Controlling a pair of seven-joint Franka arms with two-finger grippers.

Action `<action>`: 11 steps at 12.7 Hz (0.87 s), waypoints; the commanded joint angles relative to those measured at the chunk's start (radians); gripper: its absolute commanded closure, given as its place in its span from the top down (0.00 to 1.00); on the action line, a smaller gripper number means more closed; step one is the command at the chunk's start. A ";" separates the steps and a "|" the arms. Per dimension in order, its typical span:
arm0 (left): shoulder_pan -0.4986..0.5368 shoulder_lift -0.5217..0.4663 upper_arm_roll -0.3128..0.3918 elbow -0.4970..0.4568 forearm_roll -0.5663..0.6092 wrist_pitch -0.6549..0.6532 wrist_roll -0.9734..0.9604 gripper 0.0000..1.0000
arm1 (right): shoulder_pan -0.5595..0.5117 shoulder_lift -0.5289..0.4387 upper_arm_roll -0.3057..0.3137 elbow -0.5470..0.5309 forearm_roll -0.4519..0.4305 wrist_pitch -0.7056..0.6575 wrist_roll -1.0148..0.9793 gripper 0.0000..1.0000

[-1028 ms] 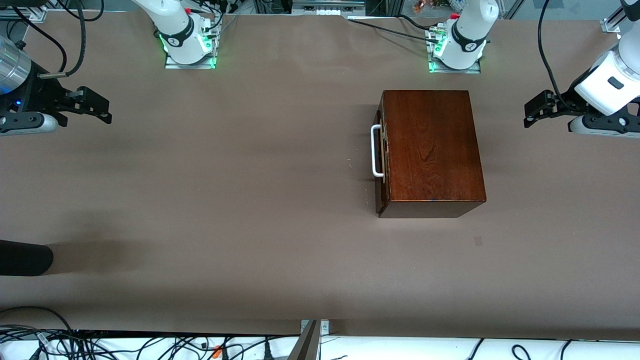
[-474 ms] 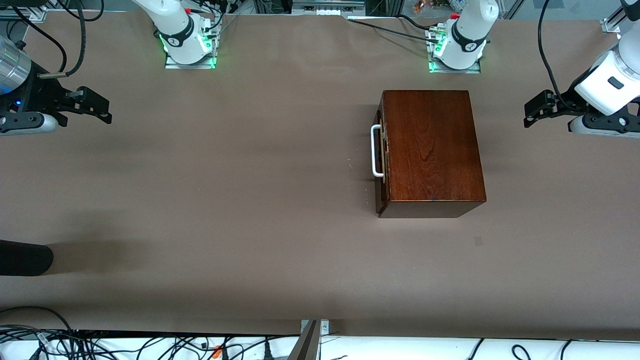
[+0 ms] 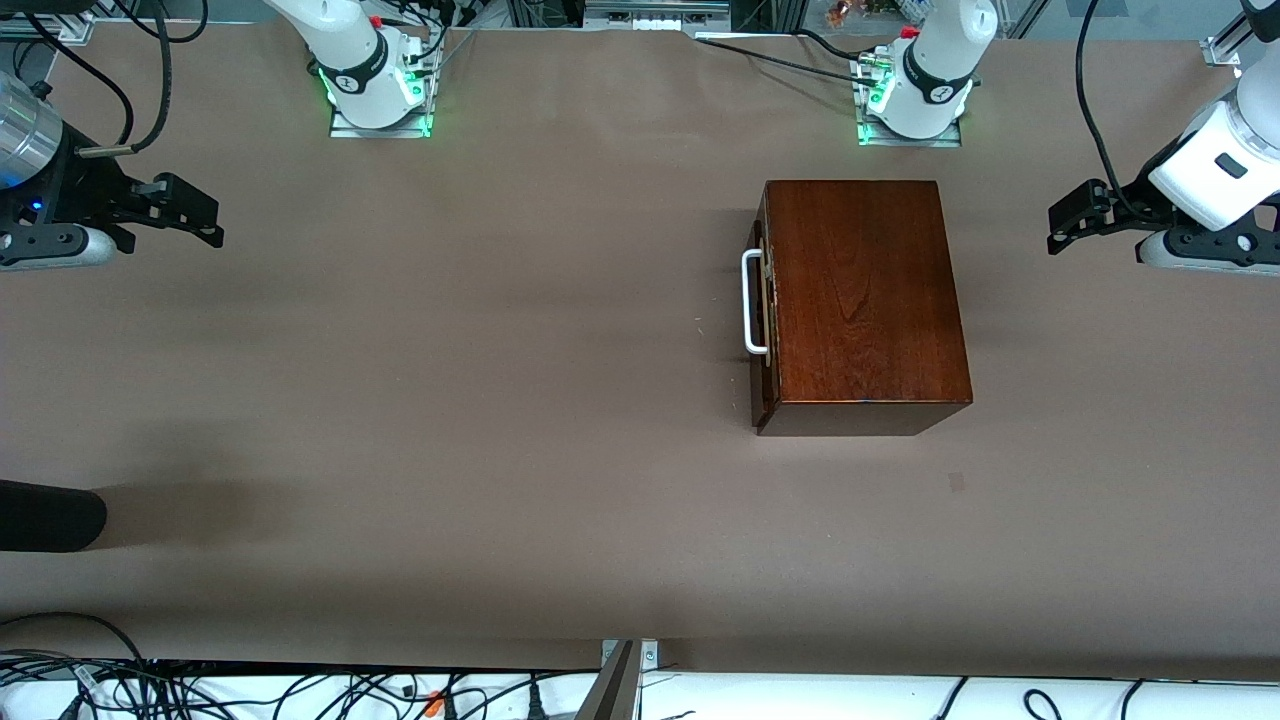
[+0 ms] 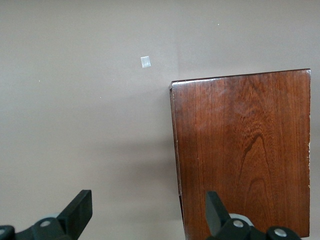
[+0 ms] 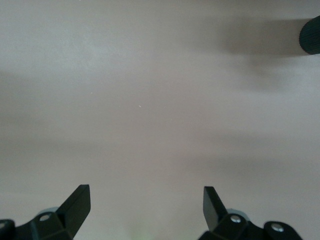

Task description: Open drawer, take yellow block, close drawer

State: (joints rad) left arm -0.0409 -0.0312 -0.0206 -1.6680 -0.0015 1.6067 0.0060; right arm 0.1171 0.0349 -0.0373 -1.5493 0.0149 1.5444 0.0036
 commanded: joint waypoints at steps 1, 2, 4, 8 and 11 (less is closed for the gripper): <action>-0.007 0.013 -0.001 0.037 0.009 -0.028 -0.012 1.00 | -0.011 0.002 0.010 0.012 -0.004 -0.013 0.001 1.00; -0.007 0.013 -0.001 0.037 0.009 -0.028 -0.012 1.00 | -0.011 0.000 0.010 0.014 -0.004 -0.013 0.001 1.00; -0.008 0.013 -0.002 0.037 0.009 -0.028 -0.012 1.00 | -0.011 0.000 0.010 0.012 -0.004 -0.013 0.001 1.00; -0.008 0.023 -0.035 0.036 0.012 -0.050 -0.017 1.00 | -0.011 0.000 0.010 0.012 -0.004 -0.013 0.000 1.00; -0.010 0.069 -0.068 0.031 0.006 -0.077 -0.020 1.00 | -0.011 0.000 0.010 0.012 -0.004 -0.013 -0.001 1.00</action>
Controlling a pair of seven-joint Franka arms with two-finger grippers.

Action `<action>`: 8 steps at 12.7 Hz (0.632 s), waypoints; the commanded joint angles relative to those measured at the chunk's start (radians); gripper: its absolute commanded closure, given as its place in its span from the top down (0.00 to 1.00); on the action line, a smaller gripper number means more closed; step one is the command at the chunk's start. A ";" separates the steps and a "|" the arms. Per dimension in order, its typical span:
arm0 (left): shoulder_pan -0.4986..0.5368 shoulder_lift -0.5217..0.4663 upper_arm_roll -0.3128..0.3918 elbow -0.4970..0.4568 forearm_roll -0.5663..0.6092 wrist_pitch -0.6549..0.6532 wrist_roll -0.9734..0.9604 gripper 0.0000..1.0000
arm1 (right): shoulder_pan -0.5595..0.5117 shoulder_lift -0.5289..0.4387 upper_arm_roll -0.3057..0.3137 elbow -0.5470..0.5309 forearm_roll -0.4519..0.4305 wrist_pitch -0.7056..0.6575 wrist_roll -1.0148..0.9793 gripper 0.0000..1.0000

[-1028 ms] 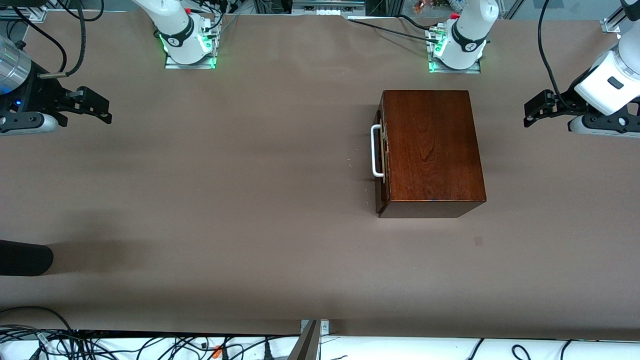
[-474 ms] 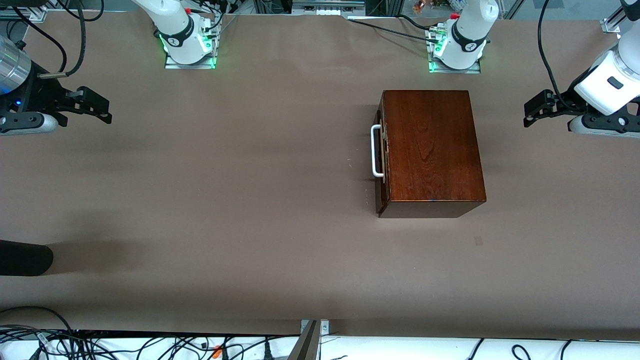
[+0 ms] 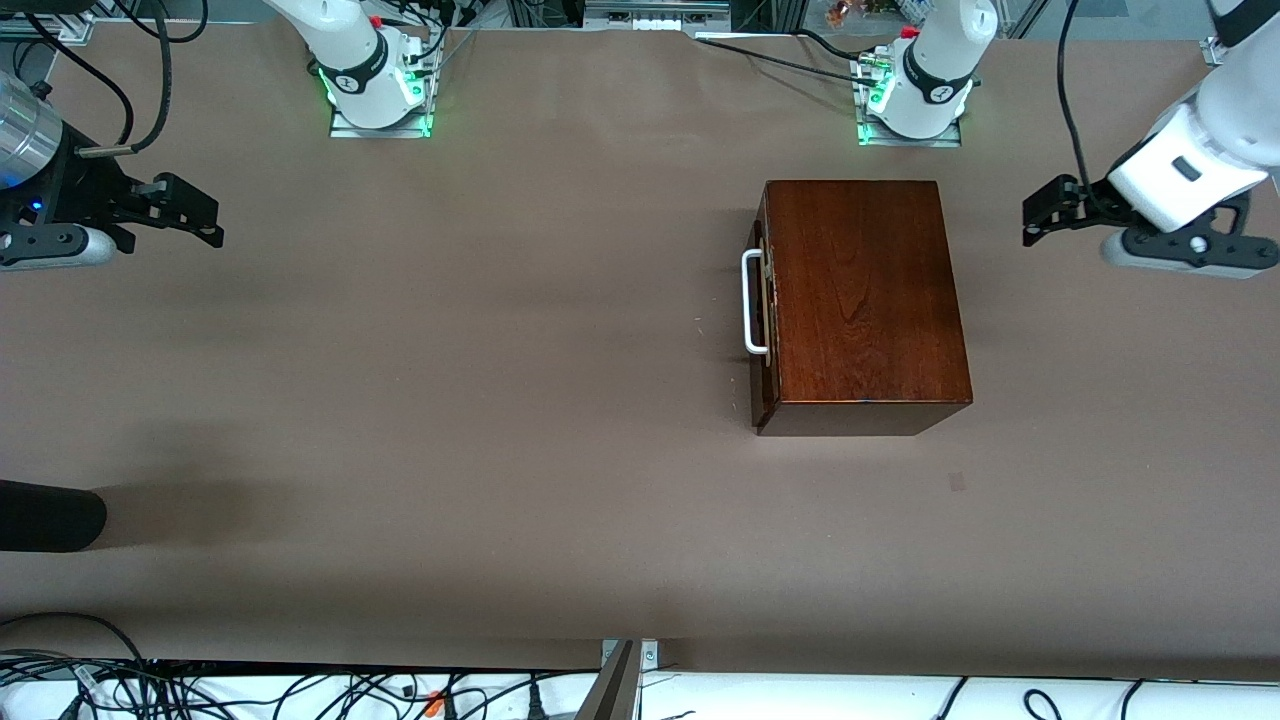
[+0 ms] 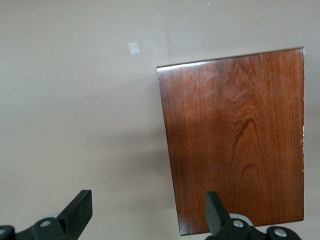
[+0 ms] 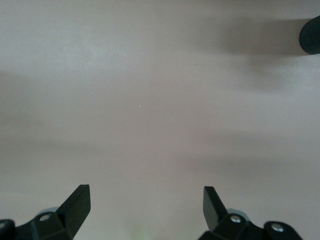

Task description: Open drawer, take yellow block, close drawer

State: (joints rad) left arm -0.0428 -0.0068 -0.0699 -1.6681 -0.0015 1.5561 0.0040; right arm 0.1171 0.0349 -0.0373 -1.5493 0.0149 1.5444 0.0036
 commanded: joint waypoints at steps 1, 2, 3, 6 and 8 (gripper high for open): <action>-0.009 0.082 -0.034 0.039 -0.006 -0.024 -0.018 1.00 | -0.011 0.000 0.008 0.012 -0.004 -0.013 0.000 1.00; -0.011 0.106 -0.063 0.048 -0.043 -0.018 -0.022 1.00 | -0.011 0.000 0.010 0.014 -0.004 -0.013 0.000 1.00; -0.011 0.132 -0.108 0.054 -0.054 -0.014 -0.042 1.00 | -0.011 0.000 0.010 0.012 -0.004 -0.013 0.000 1.00; -0.023 0.207 -0.226 0.082 -0.052 0.028 -0.204 1.00 | -0.011 0.000 0.010 0.014 -0.004 -0.013 0.000 1.00; -0.099 0.275 -0.245 0.141 -0.046 0.041 -0.339 1.00 | -0.011 0.000 0.010 0.014 -0.004 -0.013 0.000 1.00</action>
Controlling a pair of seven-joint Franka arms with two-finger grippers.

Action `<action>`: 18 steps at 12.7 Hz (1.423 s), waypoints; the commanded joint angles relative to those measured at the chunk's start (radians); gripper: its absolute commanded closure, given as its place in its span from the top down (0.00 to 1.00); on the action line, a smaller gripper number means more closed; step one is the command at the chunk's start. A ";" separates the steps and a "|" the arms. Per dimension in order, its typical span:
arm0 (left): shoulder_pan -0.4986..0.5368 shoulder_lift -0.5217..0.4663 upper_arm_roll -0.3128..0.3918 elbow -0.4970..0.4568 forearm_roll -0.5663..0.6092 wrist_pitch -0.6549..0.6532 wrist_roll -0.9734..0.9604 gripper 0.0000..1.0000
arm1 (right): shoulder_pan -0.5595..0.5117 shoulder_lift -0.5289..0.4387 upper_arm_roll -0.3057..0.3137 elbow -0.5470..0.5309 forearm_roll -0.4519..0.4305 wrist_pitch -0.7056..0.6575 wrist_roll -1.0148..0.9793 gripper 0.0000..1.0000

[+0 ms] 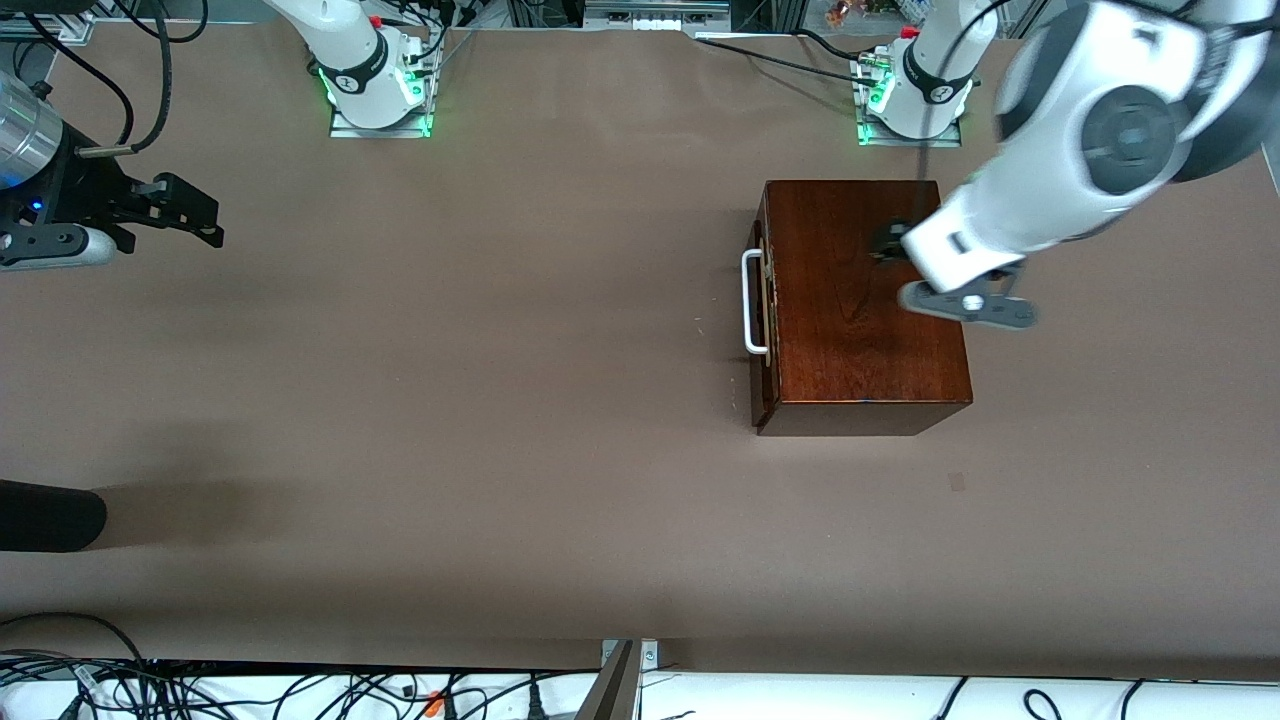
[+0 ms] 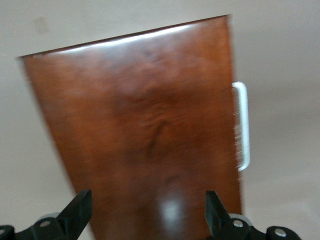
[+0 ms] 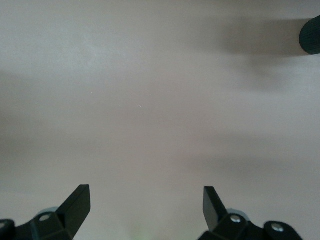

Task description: Open drawer, take yellow block, close drawer

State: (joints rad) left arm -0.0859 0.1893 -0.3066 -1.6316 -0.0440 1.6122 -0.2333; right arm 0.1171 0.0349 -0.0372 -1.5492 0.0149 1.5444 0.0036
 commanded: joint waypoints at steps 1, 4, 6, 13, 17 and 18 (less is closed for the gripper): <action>-0.104 0.109 -0.006 0.131 0.002 -0.002 -0.172 1.00 | -0.011 0.000 0.010 0.014 -0.006 -0.013 -0.001 1.00; -0.213 0.166 -0.006 0.125 0.053 0.073 -0.326 1.00 | -0.011 0.000 0.010 0.014 -0.004 -0.013 -0.001 1.00; -0.284 0.221 -0.006 0.124 0.126 0.104 -0.359 1.00 | -0.013 0.000 0.008 0.012 -0.004 -0.013 -0.002 1.00; -0.327 0.355 -0.006 0.099 0.168 0.205 -0.515 1.00 | -0.011 0.000 0.010 0.012 -0.006 -0.013 0.001 1.00; -0.360 0.383 -0.006 0.071 0.268 0.239 -0.578 1.00 | -0.011 0.000 0.010 0.012 -0.006 -0.013 0.000 1.00; -0.361 0.389 -0.006 0.071 0.268 0.241 -0.578 1.00 | -0.011 0.000 0.008 0.012 -0.006 -0.015 -0.001 1.00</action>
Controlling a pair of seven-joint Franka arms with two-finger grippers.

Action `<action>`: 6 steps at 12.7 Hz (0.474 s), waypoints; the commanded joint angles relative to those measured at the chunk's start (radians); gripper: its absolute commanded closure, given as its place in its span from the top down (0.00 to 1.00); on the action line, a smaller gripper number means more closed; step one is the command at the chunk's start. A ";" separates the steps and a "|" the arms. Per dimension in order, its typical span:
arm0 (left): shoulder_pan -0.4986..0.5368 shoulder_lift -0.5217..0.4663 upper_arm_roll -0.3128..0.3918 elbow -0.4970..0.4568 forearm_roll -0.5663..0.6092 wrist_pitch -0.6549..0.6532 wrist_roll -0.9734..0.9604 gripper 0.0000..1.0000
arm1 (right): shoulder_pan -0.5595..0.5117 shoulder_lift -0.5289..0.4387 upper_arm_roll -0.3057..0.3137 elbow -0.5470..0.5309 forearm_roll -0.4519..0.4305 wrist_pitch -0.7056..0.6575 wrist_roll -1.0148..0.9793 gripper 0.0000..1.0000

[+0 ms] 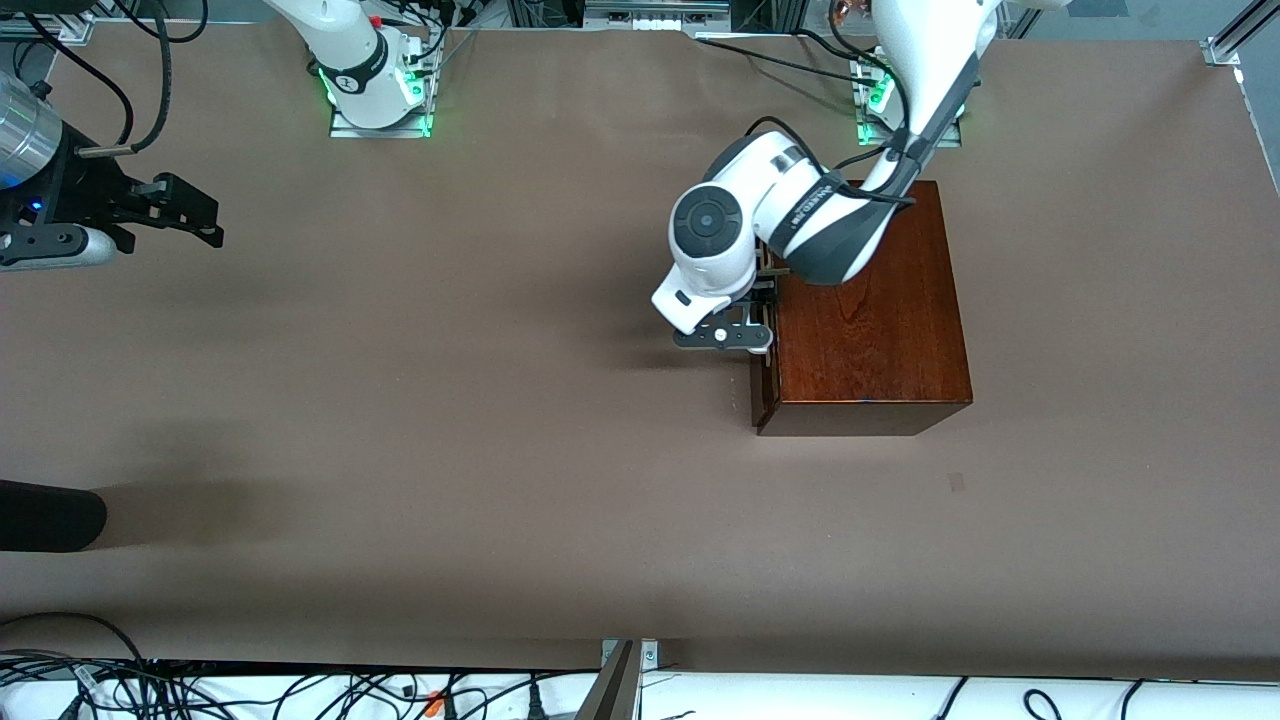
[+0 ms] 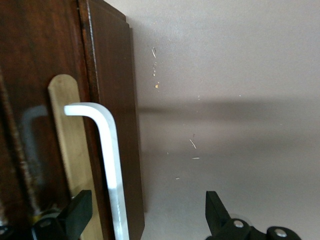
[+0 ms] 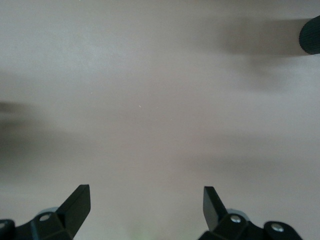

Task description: Open drawer, take yellow block, close drawer

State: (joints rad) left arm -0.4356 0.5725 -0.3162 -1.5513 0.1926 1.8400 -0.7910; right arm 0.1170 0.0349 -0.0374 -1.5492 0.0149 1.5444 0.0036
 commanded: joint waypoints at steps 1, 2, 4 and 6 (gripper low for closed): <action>-0.011 0.012 0.003 -0.009 0.033 0.013 -0.022 1.00 | -0.011 0.000 0.010 0.012 -0.006 -0.013 0.001 1.00; -0.012 0.018 0.003 -0.009 0.034 0.013 -0.022 1.00 | -0.011 0.000 0.010 0.012 -0.006 -0.013 0.001 1.00; -0.015 0.021 0.003 -0.009 0.057 0.013 -0.028 1.00 | -0.011 0.000 0.010 0.012 -0.006 -0.015 0.001 1.00; -0.025 0.027 0.003 -0.009 0.057 0.013 -0.043 1.00 | -0.011 0.000 0.010 0.012 -0.006 -0.015 0.000 1.00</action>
State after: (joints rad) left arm -0.4506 0.5967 -0.3161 -1.5537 0.2168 1.8474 -0.8075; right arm 0.1170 0.0349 -0.0374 -1.5492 0.0149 1.5443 0.0036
